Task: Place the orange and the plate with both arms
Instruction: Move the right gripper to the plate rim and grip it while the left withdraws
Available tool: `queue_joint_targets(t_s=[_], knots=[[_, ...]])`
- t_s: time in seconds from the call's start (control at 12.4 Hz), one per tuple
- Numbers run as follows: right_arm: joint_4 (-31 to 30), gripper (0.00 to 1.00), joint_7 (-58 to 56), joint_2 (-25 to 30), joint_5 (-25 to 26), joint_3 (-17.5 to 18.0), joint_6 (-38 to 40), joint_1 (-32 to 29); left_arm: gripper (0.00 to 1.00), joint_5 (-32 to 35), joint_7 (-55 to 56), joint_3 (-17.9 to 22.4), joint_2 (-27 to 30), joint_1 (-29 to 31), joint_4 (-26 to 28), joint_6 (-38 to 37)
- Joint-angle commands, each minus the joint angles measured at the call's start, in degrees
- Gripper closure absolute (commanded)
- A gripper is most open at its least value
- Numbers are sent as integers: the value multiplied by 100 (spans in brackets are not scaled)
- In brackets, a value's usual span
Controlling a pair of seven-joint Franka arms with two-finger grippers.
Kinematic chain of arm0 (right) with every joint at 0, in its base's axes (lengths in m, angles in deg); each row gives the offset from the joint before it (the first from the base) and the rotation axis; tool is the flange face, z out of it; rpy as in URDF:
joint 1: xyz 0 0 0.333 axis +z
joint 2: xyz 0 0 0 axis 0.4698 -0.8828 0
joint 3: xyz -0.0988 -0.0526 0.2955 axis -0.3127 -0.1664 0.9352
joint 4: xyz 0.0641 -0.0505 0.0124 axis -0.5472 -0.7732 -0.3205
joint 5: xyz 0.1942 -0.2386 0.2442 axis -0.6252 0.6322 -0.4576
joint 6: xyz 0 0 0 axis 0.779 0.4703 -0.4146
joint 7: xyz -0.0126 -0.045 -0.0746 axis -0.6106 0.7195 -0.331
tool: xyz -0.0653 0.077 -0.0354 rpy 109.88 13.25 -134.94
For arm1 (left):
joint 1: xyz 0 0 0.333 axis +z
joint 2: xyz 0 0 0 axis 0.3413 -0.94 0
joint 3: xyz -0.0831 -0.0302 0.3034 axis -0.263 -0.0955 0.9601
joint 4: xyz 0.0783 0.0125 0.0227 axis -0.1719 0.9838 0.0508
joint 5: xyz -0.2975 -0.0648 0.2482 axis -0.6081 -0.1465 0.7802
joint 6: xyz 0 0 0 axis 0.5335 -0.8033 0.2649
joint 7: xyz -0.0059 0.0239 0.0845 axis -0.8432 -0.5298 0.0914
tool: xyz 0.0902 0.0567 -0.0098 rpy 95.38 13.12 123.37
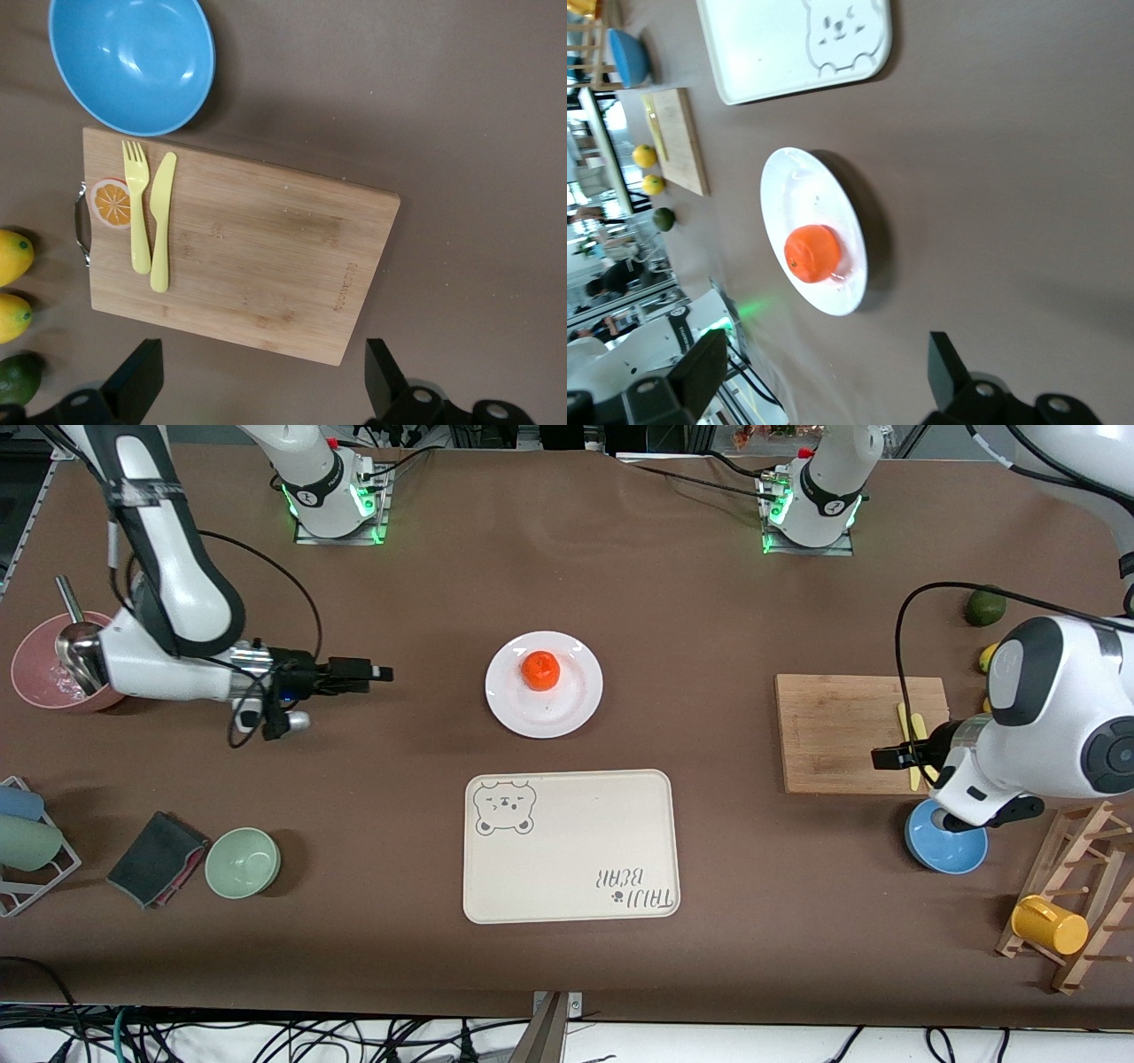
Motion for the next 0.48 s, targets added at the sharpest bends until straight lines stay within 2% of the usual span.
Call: queue_joint_targets(t_s=[0.0, 0.16, 0.32, 0.4], knots=[[-75, 0, -981, -468, -997, 353, -494, 9, 0, 166, -216, -60, 313, 96, 117, -51], [-101, 0, -1099, -697, -1315, 791, -1240, 70, 0, 79, -216, -60, 742, 429, 239, 176], [-84, 0, -1168, -969, -1710, 1310, -2005, 79, 0, -141, -172, -26, 1469, 439, 983, 887], [-92, 0, -1334, -1066, -1939, 1478, -2226, 79, 0, -116, -207, -25, 1752, 370, 1222, 916]])
